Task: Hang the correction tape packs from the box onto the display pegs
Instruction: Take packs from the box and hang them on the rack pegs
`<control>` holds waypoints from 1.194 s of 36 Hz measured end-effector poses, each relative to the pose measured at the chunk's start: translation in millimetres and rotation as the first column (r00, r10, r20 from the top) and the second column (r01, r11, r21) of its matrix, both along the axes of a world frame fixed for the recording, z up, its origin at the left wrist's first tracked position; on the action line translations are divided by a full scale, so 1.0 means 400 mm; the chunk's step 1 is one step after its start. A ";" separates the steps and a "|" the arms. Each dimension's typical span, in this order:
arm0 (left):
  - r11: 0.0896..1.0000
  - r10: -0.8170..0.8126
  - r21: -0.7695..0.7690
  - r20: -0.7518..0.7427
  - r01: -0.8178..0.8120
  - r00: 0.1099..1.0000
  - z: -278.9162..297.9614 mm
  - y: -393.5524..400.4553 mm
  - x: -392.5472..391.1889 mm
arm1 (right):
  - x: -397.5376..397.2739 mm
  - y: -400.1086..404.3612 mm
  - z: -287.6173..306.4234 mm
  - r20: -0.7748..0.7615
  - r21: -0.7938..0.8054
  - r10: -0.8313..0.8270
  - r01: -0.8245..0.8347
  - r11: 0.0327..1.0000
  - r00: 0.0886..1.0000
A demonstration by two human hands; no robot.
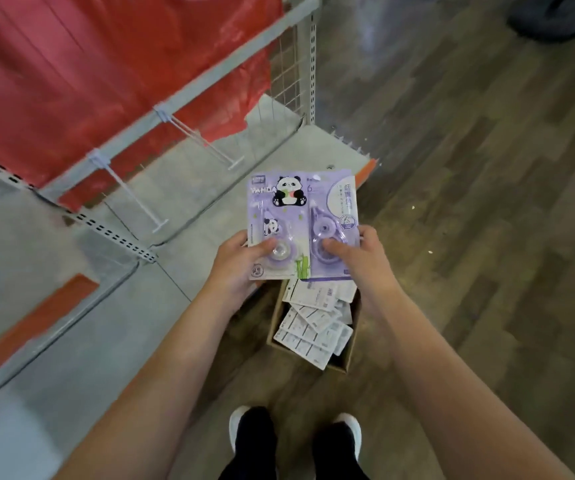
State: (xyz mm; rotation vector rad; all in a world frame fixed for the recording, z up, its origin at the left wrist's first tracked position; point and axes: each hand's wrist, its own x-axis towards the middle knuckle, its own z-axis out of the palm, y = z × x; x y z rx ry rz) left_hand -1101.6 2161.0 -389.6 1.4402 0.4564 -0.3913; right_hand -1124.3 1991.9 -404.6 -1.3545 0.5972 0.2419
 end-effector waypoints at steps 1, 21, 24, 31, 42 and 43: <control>1.000 0.008 0.008 0.001 -0.008 1.000 0.042 -0.007 0.000 | 0.002 -0.007 0.047 0.011 -0.007 0.005 -0.005 1.000 1.000; 0.967 0.237 -0.008 0.394 -0.254 0.888 0.751 0.085 -0.027 | 0.115 0.081 0.758 0.390 -0.118 0.297 -0.273 0.955 0.872; 0.951 0.267 0.020 0.445 -0.308 0.855 0.807 0.136 -0.042 | 0.128 0.134 0.818 0.429 -0.139 0.336 -0.306 0.942 0.839; 0.903 0.354 0.029 0.517 -0.429 0.779 0.893 0.253 -0.056 | 0.174 0.261 0.915 0.459 -0.192 0.438 -0.394 0.899 0.773; 0.892 0.364 -0.021 0.625 -0.451 0.691 0.995 0.314 0.038 | 0.289 0.334 1.045 0.555 -0.283 0.497 -0.410 0.867 0.668; 0.892 0.363 -0.018 0.626 -0.452 0.691 1.001 0.314 0.047 | 0.300 0.336 1.050 0.558 -0.286 0.496 -0.407 0.867 0.665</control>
